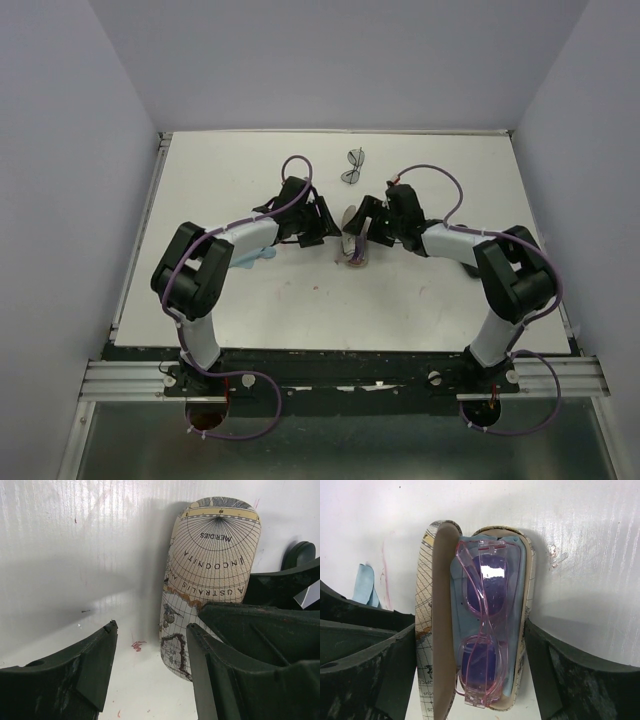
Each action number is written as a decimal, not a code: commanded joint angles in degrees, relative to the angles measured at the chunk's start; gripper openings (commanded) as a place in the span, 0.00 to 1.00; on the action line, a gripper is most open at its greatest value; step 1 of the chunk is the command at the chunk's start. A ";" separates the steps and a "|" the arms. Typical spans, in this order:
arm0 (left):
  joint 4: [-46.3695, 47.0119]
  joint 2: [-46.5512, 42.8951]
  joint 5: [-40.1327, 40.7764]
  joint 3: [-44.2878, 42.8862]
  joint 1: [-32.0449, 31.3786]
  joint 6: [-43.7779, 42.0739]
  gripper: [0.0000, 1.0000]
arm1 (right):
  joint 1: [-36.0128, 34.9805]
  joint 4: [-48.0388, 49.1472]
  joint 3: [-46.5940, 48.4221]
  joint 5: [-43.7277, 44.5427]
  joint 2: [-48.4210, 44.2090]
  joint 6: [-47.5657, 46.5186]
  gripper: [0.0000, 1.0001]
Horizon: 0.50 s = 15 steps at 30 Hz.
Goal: Organize the sunglasses
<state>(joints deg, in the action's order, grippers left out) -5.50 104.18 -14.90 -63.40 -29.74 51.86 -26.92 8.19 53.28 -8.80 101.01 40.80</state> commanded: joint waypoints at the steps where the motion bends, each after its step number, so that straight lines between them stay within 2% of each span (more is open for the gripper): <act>1: 0.31 1.11 -1.28 -2.26 -0.67 -0.18 0.67 | 0.72 -2.47 -2.74 -0.08 2.87 0.07 0.84; 4: -0.04 1.64 -1.45 -2.78 -0.94 -0.26 0.67 | 0.99 -2.30 -3.35 0.36 3.58 0.77 0.74; 9: -0.39 2.08 -1.54 -3.40 -1.11 -0.18 0.67 | 1.25 -2.47 -5.11 1.76 4.89 1.92 0.67; 15: -0.92 2.87 -1.54 -3.75 -1.29 -0.09 0.67 | 1.69 -2.56 -5.64 2.64 6.65 3.24 0.52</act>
<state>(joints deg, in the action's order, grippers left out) -5.74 106.04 -15.29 -65.25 -30.59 51.88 -25.80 13.50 50.57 -10.22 103.37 45.06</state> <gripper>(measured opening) 0.671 0.571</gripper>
